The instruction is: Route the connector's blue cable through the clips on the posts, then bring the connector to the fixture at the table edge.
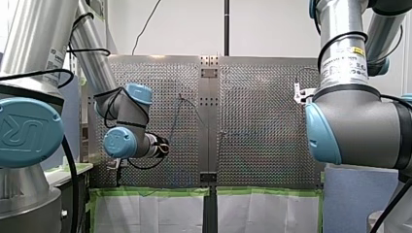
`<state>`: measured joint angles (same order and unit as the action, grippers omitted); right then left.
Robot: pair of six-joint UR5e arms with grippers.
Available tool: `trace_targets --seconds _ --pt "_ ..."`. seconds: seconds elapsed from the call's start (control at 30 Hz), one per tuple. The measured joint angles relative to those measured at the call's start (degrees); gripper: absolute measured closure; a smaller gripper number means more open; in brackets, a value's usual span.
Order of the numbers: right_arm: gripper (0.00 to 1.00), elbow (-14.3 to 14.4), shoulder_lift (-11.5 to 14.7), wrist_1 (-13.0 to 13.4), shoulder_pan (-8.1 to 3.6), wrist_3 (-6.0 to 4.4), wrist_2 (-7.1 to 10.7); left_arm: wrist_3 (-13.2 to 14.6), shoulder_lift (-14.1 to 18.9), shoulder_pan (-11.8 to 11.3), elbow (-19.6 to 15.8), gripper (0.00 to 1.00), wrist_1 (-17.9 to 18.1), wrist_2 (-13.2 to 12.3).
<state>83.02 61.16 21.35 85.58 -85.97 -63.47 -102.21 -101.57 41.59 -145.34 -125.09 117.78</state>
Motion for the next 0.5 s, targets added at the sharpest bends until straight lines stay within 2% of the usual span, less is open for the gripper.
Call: trace_targets --seconds 0.5 --pt "0.00 0.0 0.1 -1.4 0.02 1.27 -0.08 0.1 0.0 0.0 0.0 0.00 -0.1 0.0"
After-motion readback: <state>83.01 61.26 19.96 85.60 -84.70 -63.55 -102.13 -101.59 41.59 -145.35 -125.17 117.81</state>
